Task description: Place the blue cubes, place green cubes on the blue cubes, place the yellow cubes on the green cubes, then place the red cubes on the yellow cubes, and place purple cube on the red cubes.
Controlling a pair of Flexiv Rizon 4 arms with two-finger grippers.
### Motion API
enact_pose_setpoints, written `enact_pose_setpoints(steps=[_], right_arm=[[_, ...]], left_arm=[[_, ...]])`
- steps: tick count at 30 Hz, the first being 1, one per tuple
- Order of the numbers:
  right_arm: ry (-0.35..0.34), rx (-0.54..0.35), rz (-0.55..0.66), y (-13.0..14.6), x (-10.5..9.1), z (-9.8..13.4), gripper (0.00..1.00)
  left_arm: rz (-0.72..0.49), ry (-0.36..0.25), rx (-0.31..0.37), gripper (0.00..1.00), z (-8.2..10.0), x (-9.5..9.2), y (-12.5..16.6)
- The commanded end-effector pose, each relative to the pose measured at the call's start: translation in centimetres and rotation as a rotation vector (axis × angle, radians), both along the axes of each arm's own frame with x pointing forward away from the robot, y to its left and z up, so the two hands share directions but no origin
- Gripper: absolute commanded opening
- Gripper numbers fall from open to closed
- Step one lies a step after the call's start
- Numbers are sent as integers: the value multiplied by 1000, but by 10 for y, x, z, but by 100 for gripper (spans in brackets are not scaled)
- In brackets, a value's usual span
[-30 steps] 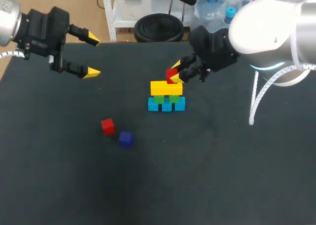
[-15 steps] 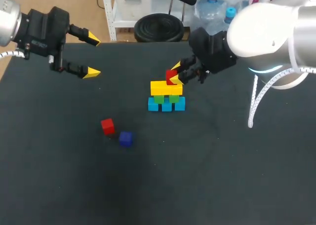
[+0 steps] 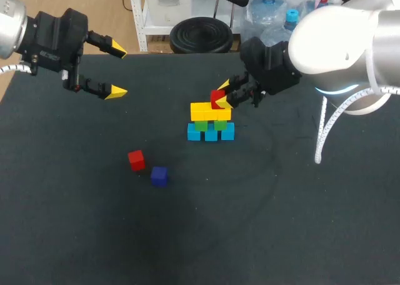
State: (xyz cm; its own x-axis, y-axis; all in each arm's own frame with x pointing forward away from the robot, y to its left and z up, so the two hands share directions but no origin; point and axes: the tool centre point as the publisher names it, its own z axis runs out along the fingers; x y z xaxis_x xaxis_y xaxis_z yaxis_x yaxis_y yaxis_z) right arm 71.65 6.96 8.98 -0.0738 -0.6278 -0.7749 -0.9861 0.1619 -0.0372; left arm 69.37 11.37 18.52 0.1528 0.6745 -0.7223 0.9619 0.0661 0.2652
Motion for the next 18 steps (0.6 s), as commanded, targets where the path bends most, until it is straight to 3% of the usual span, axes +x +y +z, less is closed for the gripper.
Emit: enact_pose_setpoints(steps=[1, 18], right_arm=[[2, -3, 0, 1, 1, -2, 0], [2, -3, -3, 1, 4, -3, 0]], left_arm=[[-2, -5, -5, 100, -1, -1, 1], [-2, -5, -5, 100, -1, -1, 1]])
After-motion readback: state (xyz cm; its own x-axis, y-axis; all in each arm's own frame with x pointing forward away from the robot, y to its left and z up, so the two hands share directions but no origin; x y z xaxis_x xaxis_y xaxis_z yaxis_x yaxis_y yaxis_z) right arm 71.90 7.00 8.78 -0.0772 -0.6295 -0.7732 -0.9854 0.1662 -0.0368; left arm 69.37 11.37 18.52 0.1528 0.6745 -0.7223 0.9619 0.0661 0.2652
